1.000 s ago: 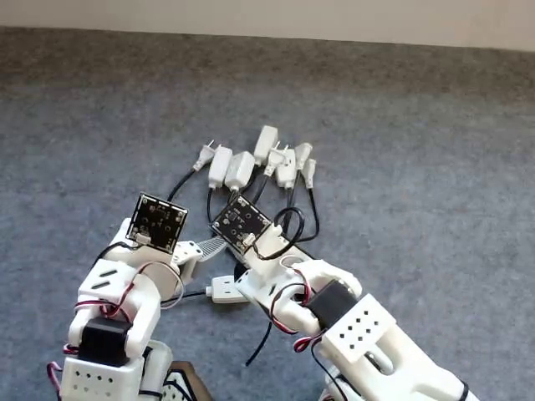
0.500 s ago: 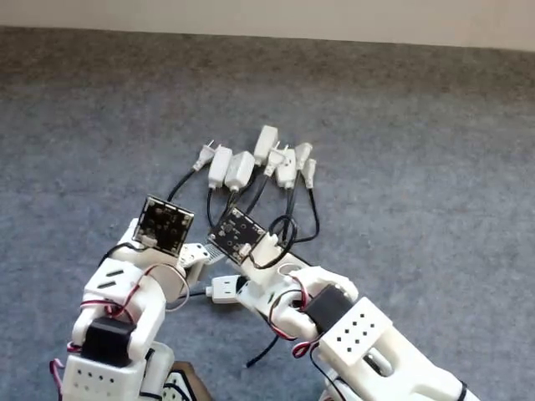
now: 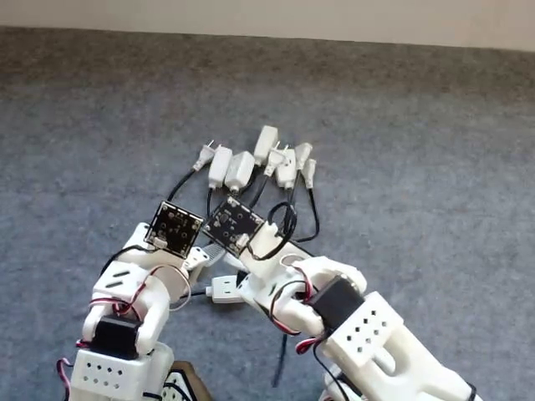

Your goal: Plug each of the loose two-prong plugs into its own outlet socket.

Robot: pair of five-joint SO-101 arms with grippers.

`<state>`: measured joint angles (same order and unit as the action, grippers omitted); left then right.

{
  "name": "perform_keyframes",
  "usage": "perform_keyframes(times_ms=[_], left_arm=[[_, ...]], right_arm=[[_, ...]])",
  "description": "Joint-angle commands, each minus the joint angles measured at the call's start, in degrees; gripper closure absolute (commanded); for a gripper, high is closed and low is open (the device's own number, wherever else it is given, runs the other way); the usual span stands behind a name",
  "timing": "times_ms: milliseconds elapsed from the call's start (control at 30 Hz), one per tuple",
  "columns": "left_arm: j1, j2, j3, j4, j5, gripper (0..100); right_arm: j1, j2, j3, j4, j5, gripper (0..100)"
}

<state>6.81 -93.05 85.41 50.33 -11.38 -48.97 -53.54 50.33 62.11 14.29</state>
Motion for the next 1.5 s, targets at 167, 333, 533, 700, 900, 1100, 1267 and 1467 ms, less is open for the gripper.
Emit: perform_keyframes(times_ms=[167,333,533,700,900,1100,1267,1467], left_arm=[[1.3,0.3,0.9,-1.0,-0.3,67],[4.8,0.3,1.3,-0.5,-0.4,67],[-0.8,0.2,-0.1,-0.8,-0.4,67],[-1.3,0.3,-0.6,-0.8,-0.1,67],[-13.9,0.4,-0.4,-6.6,7.8,67],[-21.0,0.4,-0.3,-7.8,14.2,67],[-21.3,0.3,0.1,-9.3,13.9,69],[-21.4,0.3,1.6,-11.4,13.8,78]], right_arm=[[0.4,0.4,-8.4,2.0,0.5,99.1],[0.5,0.4,-8.4,2.1,0.4,99.1],[4.6,4.4,-7.1,3.2,0.7,99.1],[6.4,16.0,-9.3,3.4,-2.3,99.1],[6.3,29.5,-24.6,13.2,-8.9,99.2],[5.5,45.1,-44.3,29.8,-18.6,99.1],[5.7,55.5,-56.8,39.0,-33.8,99.2],[2.2,57.6,-57.1,38.6,-40.9,99.2]])
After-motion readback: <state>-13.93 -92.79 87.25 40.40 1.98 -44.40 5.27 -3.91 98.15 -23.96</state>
